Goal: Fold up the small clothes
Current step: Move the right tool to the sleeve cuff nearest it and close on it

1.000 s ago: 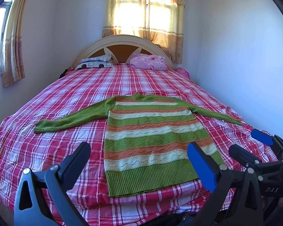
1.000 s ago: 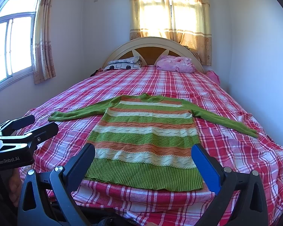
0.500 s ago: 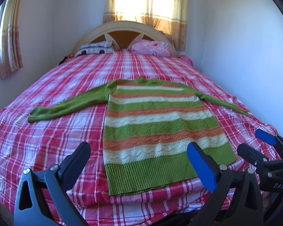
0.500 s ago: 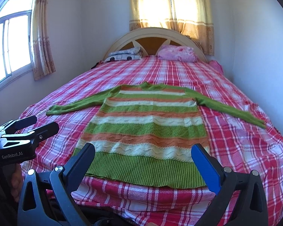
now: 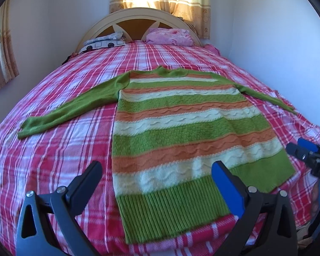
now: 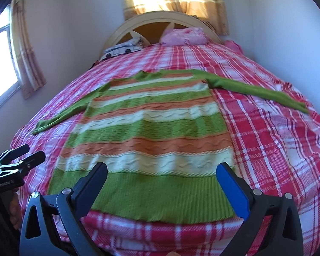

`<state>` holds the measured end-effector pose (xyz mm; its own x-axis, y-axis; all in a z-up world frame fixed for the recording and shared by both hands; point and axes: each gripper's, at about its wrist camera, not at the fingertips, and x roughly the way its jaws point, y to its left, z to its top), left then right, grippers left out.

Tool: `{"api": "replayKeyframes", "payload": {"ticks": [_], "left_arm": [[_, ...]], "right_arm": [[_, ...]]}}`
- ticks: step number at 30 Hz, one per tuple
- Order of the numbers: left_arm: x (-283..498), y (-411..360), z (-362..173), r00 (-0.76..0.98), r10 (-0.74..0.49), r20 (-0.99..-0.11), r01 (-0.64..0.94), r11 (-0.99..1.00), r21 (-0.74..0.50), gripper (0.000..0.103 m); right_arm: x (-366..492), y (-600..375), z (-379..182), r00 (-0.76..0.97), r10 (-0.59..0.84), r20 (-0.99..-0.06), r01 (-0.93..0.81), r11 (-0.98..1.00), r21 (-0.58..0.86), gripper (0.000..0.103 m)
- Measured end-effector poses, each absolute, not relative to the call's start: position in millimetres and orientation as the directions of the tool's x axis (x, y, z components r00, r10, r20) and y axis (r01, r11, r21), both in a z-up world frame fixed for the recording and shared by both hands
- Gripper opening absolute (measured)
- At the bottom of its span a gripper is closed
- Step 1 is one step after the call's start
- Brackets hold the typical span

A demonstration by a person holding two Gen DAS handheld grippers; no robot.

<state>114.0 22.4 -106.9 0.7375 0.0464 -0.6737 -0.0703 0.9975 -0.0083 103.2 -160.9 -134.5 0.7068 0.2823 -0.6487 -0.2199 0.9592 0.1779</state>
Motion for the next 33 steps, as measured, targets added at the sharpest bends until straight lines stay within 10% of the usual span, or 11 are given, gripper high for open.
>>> {"api": "replayKeyframes", "payload": {"ticks": [21,33], "left_arm": [[257,53,-117,0.785,0.121,-0.607,-0.114,0.992,0.05,0.103],[307,62,-144,0.751,0.118,-0.649,-0.15,0.989,0.005,0.103]], "right_arm": [[254,-352,-147,0.75,0.129,-0.648,0.134,0.931,0.341,0.1],[288,-508,-169,0.705,-0.023,-0.708,0.45,0.787,0.422,0.076]]}}
